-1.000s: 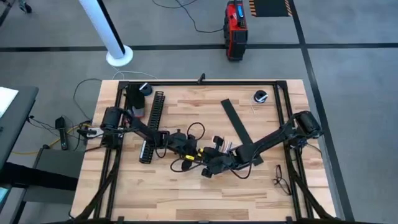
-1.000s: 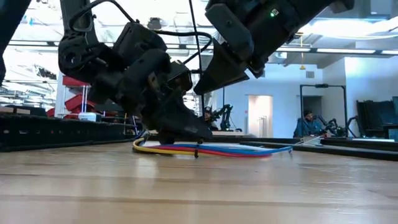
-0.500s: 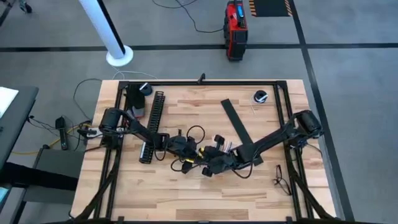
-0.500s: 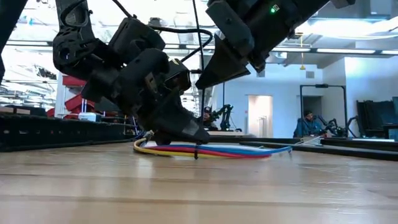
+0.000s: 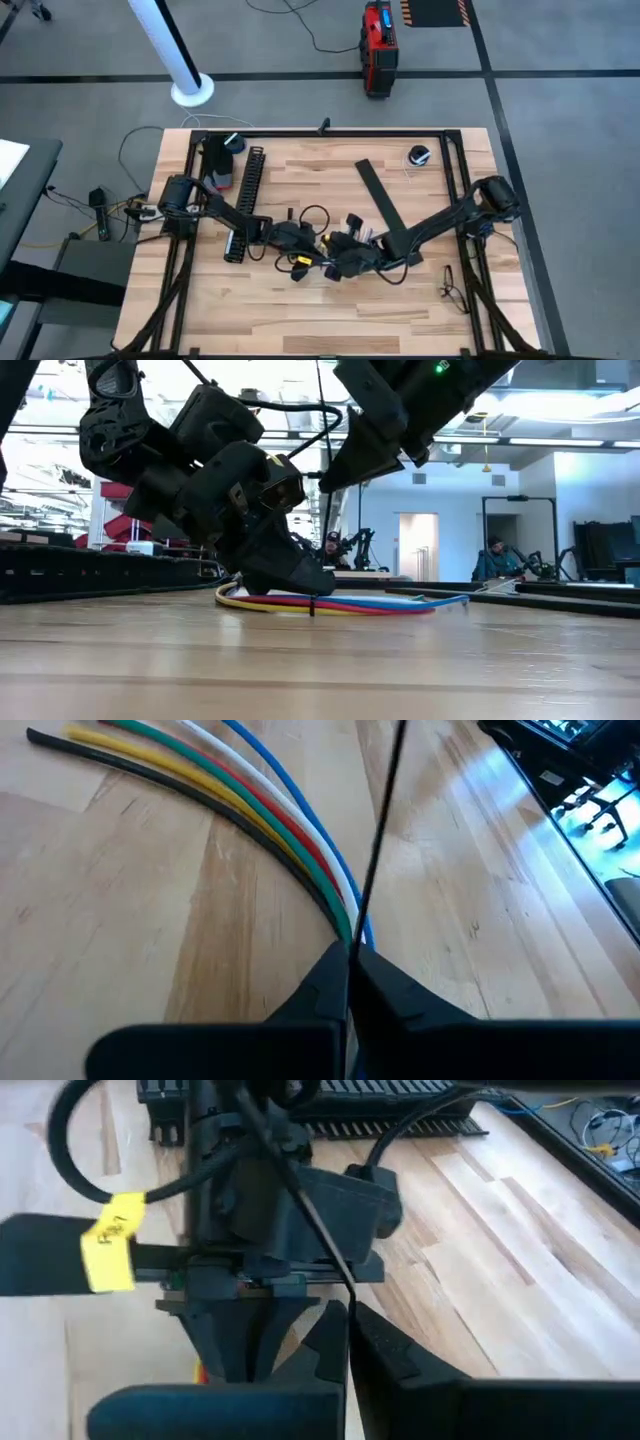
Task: Ziptie cables
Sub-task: Wrap the black zip tie on the cable
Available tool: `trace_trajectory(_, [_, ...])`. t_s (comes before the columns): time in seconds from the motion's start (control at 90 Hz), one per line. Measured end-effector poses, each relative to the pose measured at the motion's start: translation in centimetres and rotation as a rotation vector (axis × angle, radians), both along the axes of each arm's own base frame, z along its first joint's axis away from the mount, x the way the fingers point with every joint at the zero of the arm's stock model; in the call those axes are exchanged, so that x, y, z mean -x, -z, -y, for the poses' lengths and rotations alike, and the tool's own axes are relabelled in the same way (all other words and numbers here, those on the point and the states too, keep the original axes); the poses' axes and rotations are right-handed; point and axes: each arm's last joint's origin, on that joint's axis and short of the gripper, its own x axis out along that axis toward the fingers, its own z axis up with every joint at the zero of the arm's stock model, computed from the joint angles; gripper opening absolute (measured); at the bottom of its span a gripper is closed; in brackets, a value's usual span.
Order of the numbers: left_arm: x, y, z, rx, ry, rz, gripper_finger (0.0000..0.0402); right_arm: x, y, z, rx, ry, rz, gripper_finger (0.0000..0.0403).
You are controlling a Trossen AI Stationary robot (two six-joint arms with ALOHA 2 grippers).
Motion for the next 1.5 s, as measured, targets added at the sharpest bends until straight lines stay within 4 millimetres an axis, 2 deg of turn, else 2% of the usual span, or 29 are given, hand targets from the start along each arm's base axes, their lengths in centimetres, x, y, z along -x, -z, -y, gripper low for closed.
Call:
trace_trajectory(0.2, [-0.1, -0.1, 0.0, 0.006, 0.002, 0.016, 0.0, 0.2, -0.6, 0.0, -0.002, -0.037, -0.01, 0.0])
trace_trajectory(0.378, [-0.1, -0.2, 0.0, 0.017, 0.034, 0.03, 0.0, 0.3, -0.9, -0.9, -0.088, -0.242, -0.066, 0.0])
trace_trajectory(0.478, [-0.1, -0.2, -0.1, 0.017, 0.032, 0.03, 0.0, 1.0, -0.2, -1.5, -0.152, -0.314, -0.166, 0.0])
trace_trajectory(0.656, [-0.2, -0.2, -0.5, 0.028, 0.033, 0.037, 0.0, 2.1, 0.8, -1.8, -0.183, -0.309, -0.298, 0.0007])
trace_trajectory(0.844, [-0.2, -0.2, -1.0, 0.036, 0.032, 0.037, 0.0, 2.5, 2.0, -1.8, -0.219, -0.343, -0.406, 0.0073])
trace_trajectory(1.211, [-0.3, -0.2, -1.3, 0.006, 0.033, 0.044, 0.0, 3.1, 1.4, -2.9, -0.223, -0.372, -0.438, 0.0219])
trace_trajectory(1.344, [-0.3, -0.2, -1.3, 0.004, 0.028, 0.045, 0.0, 3.2, 0.3, -3.7, -0.205, -0.384, -0.457, 0.0245])
trace_trajectory(1.5, [-0.3, -0.2, -1.3, -0.007, 0.011, 0.047, 0.0, 3.7, 0.1, -4.1, -0.175, -0.382, -0.5, 0.0249])
